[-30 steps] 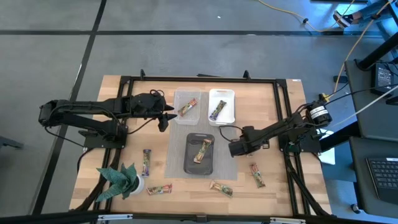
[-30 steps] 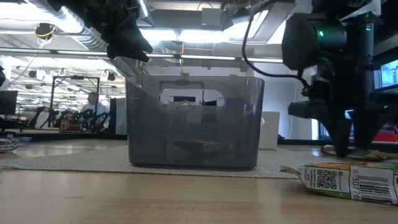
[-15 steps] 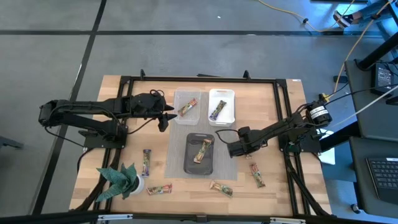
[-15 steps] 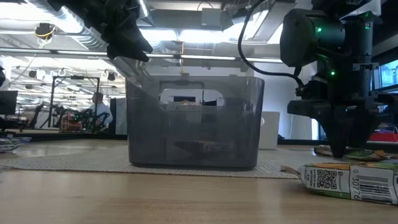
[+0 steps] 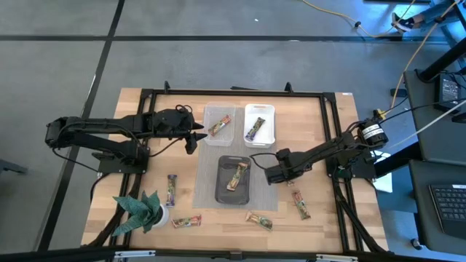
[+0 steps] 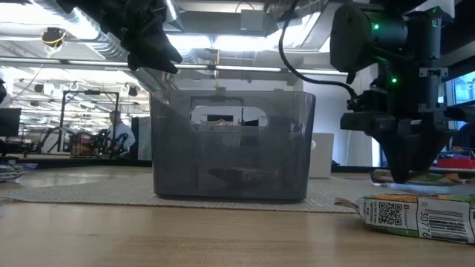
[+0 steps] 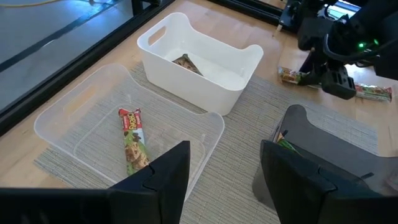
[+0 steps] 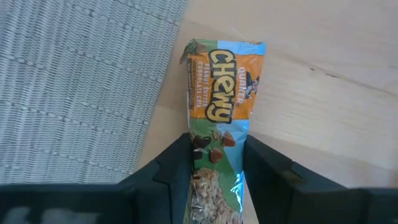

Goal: Pick and place Granola Bars by type
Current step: Put the top yellow granola bar into the black bin

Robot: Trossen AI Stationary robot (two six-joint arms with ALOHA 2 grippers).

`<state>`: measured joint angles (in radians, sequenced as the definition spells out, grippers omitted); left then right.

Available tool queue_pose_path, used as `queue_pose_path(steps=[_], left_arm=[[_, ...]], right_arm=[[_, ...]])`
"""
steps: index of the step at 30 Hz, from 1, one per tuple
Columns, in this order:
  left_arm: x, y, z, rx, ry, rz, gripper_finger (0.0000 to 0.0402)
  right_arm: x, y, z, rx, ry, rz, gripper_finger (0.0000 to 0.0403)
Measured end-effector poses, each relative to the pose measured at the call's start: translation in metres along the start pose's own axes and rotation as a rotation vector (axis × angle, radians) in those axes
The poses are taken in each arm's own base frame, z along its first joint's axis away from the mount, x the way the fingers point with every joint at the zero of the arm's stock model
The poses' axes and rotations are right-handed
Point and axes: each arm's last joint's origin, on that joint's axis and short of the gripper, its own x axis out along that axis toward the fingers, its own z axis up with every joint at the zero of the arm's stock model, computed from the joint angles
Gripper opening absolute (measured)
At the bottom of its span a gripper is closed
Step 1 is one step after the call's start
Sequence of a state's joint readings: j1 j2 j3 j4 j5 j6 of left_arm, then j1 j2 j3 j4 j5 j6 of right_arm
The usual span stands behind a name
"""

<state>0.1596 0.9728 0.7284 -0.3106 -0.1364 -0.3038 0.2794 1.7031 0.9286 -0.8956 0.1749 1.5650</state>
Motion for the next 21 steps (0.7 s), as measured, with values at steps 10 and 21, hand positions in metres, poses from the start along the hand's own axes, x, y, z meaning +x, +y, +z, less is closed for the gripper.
queue_pose_path(steps=[10, 21], left_arm=[[0.000, 0.000, 0.000, 0.003, -0.001, 0.000, 0.0187], [0.000, 0.000, 0.000, 0.003, -0.001, 0.000, 0.0188]], right_arm=[[-0.025, 0.012, 0.005, -0.122, -0.014, 0.016, 0.0140], [-0.089, 0.050, 0.021, -0.398, -0.110, 0.269, 0.0140]])
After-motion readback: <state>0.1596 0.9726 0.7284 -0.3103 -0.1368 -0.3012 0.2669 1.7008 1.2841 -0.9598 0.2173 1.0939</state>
